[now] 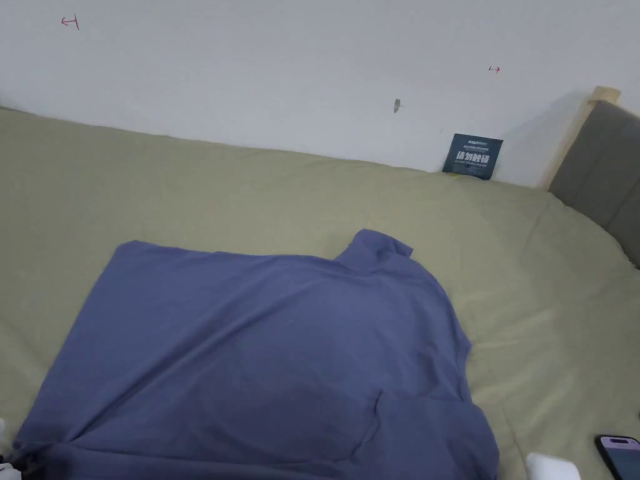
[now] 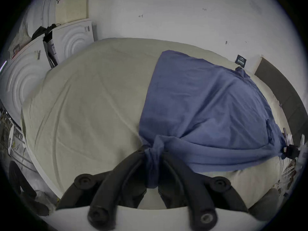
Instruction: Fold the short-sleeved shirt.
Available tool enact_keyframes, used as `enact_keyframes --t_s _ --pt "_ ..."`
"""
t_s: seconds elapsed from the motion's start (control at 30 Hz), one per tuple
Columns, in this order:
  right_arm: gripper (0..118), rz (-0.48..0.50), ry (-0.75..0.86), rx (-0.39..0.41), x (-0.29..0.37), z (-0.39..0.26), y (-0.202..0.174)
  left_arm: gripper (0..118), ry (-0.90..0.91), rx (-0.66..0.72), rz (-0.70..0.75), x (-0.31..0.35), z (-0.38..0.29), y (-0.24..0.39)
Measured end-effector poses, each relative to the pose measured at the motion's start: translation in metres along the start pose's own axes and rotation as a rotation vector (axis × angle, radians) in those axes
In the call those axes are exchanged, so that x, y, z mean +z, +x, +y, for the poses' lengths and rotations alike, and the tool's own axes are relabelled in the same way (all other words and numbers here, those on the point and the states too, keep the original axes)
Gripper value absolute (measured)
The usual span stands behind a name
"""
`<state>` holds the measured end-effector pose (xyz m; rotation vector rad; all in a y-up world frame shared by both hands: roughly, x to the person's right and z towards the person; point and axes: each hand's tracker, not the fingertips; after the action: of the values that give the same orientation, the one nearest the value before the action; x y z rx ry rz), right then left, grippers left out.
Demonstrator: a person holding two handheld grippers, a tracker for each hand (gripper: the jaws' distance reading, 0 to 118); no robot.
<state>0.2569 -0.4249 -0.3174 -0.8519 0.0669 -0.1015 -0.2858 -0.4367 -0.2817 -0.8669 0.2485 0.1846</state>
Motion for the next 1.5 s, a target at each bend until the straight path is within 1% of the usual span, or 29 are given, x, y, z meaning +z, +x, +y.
enact_keyframes --t_s 0.1,0.17,0.23,0.4,0.57,0.63,0.67,0.7,0.73,0.77,0.8,0.87,0.9,0.97,1.03,1.1,1.13,1.17,1.2,1.23,1.27,1.3,1.33,1.37,1.4,1.43,1.5 --pt "4 0.009 0.037 0.014 0.008 -0.003 0.001 10 0.01 -0.002 -0.013 0.004 -0.001 -0.003" --pt "4 0.025 0.032 0.003 0.013 0.005 0.003 10 0.009 0.008 -0.021 0.01 0.002 -0.004" --pt "4 0.033 0.048 0.015 0.023 0.011 -0.001 10 0.016 0.006 -0.03 0.023 0.008 -0.001" --pt "4 0.043 0.034 0.083 0.035 0.052 -0.005 10 0.047 -0.074 -0.026 0.048 0.042 0.009" --pt "4 0.072 0.023 0.09 0.029 0.102 0.002 10 0.057 -0.118 -0.037 0.046 0.085 0.012" --pt "4 0.065 -0.005 0.107 0.017 0.129 0.001 10 0.05 -0.14 -0.035 0.036 0.106 0.014" --pt "4 0.077 -0.022 0.131 0.011 0.142 0.002 10 0.048 -0.157 -0.038 0.03 0.115 0.016" --pt "4 0.087 -0.053 0.137 0.001 0.155 0.002 10 0.043 -0.17 -0.038 0.025 0.123 0.018" --pt "4 0.086 -0.08 0.126 -0.01 0.169 0.002 10 0.028 -0.185 -0.037 0.016 0.133 0.021" --pt "4 0.107 -0.121 0.133 -0.021 0.18 0.002 10 0.024 -0.194 -0.035 0.008 0.14 0.022" --pt "4 0.108 -0.159 0.109 -0.032 0.19 0.002 10 0.004 -0.207 -0.029 -0.001 0.148 0.024" --pt "4 0.118 -0.222 0.1 -0.059 0.21 0.002 10 -0.04 -0.228 -0.036 -0.022 0.162 0.027" --pt "4 0.1 -0.242 0.096 -0.07 0.217 0.0 10 -0.066 -0.236 -0.033 -0.034 0.166 0.028" --pt "4 0.108 -0.287 0.084 -0.088 0.229 -0.002 10 -0.141 -0.229 -0.036 -0.056 0.175 0.029" --pt "4 0.105 -0.296 0.075 -0.104 0.24 -0.008 10 -0.184 -0.221 -0.05 -0.072 0.182 0.027" --pt "4 0.106 -0.304 0.084 -0.113 0.244 -0.012 10 -0.169 -0.199 -0.048 -0.08 0.185 0.025" --pt "7 0.104 -0.318 0.085 -0.12 0.246 -0.012 10 -0.181 -0.171 -0.065 -0.084 0.186 0.024" --pt "19 0.103 -0.332 0.083 -0.126 0.247 -0.013 16 -0.177 -0.153 -0.069 -0.085 0.186 0.023" --pt "47 0.111 -0.342 0.08 -0.137 0.248 -0.008 38 -0.166 -0.152 -0.097 -0.087 0.186 0.021" --pt "71 0.105 -0.338 0.1 -0.14 0.247 -0.007 80 -0.138 -0.148 -0.129 -0.087 0.185 0.02" --pt "71 0.1 -0.317 0.107 -0.137 0.246 -0.007 95 -0.118 -0.131 -0.134 -0.085 0.185 0.019" --pt "71 0.109 -0.255 0.098 -0.131 0.245 -0.007 97 -0.095 -0.117 -0.161 -0.08 0.183 0.018" --pt "71 0.142 -0.207 0.079 -0.12 0.242 -0.005 97 -0.059 -0.094 -0.196 -0.072 0.183 0.017" --pt "71 0.181 -0.15 0.056 -0.109 0.24 -0.004 97 -0.011 -0.087 -0.199 -0.06 0.183 0.018" --pt "71 0.195 -0.076 0.069 -0.094 0.238 -0.006 97 0.02 -0.093 -0.196 -0.048 0.184 0.02" --pt "71 0.181 -0.004 0.1 -0.077 0.235 -0.01 97 0.065 -0.117 -0.174 -0.035 0.186 0.022" --pt "71 0.135 0.121 0.188 -0.034 0.216 -0.029 97 0.16 -0.167 -0.144 -0.004 0.182 0.029"
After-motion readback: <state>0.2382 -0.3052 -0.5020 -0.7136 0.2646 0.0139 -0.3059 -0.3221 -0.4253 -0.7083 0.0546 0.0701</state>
